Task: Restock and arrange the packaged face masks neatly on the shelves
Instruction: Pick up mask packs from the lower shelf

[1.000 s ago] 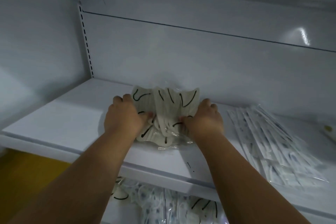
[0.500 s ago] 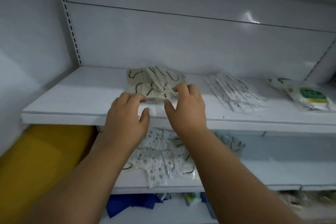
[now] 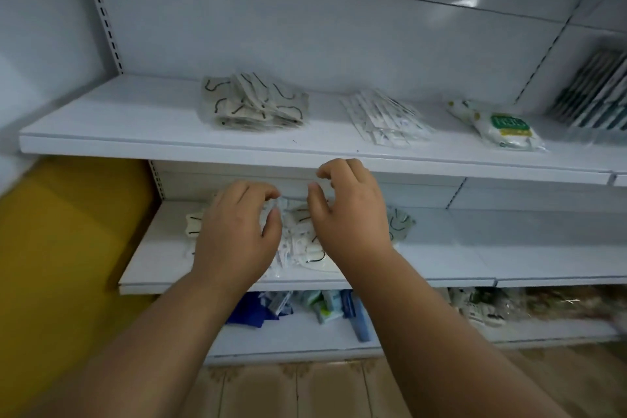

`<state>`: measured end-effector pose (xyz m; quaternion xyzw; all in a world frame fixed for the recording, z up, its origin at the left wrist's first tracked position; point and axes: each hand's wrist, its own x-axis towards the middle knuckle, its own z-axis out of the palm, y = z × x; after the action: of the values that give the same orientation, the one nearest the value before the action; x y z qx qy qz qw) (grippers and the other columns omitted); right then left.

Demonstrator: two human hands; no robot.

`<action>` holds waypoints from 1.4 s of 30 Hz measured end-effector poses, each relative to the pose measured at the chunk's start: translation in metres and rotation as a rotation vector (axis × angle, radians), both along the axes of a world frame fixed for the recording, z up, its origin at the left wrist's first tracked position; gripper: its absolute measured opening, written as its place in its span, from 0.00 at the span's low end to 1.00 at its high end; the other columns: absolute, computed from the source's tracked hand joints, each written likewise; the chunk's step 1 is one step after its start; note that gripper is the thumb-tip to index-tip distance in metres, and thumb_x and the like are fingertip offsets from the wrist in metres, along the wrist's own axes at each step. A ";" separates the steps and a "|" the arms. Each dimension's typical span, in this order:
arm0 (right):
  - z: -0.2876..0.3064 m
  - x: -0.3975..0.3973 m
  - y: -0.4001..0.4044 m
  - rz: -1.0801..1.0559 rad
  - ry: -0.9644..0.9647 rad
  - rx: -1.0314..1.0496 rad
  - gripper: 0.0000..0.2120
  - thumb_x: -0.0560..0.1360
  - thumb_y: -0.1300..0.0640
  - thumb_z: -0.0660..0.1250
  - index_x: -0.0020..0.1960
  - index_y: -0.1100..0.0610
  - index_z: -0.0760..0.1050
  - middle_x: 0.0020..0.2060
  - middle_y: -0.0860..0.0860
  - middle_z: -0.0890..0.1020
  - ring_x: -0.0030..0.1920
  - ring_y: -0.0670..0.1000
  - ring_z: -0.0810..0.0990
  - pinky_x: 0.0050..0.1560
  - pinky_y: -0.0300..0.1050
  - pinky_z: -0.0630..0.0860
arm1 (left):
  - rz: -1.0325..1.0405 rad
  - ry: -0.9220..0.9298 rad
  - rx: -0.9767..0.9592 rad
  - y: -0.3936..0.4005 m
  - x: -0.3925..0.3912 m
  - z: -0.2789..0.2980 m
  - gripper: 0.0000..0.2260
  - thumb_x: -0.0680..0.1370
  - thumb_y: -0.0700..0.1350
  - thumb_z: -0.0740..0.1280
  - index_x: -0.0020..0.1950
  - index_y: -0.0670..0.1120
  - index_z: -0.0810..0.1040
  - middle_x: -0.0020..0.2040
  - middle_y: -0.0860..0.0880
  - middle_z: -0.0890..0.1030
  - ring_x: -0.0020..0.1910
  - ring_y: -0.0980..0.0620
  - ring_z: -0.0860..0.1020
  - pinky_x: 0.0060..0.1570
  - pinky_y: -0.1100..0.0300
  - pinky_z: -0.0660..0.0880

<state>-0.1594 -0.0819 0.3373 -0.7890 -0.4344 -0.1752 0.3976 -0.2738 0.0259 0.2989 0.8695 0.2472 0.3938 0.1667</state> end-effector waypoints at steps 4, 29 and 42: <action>-0.027 0.038 -0.063 0.032 0.025 -0.039 0.03 0.77 0.57 0.67 0.50 0.56 0.77 0.45 0.49 0.78 0.46 0.52 0.75 0.48 0.51 0.75 | 0.034 0.040 -0.103 -0.059 0.037 -0.029 0.10 0.77 0.41 0.70 0.58 0.47 0.80 0.53 0.51 0.79 0.49 0.50 0.76 0.49 0.56 0.72; -0.259 0.243 -0.033 0.020 0.518 -0.372 0.10 0.75 0.52 0.72 0.54 0.53 0.78 0.50 0.44 0.75 0.53 0.47 0.76 0.47 0.38 0.68 | 0.029 0.376 -0.600 -0.044 0.239 -0.238 0.12 0.80 0.44 0.67 0.63 0.51 0.77 0.57 0.55 0.76 0.50 0.55 0.78 0.46 0.61 0.75; -0.375 0.324 0.076 0.233 -0.003 -0.997 0.36 0.77 0.52 0.69 0.79 0.50 0.54 0.80 0.56 0.53 0.80 0.59 0.48 0.76 0.56 0.53 | 0.355 -0.502 -1.886 0.024 0.304 -0.319 0.12 0.85 0.39 0.58 0.69 0.42 0.72 0.67 0.44 0.75 0.68 0.42 0.74 0.69 0.47 0.71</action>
<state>0.1643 -0.0061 -0.0372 -0.8289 -0.5507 0.0975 -0.0107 0.0301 0.0504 -0.0198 0.2225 0.5436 0.2280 0.7765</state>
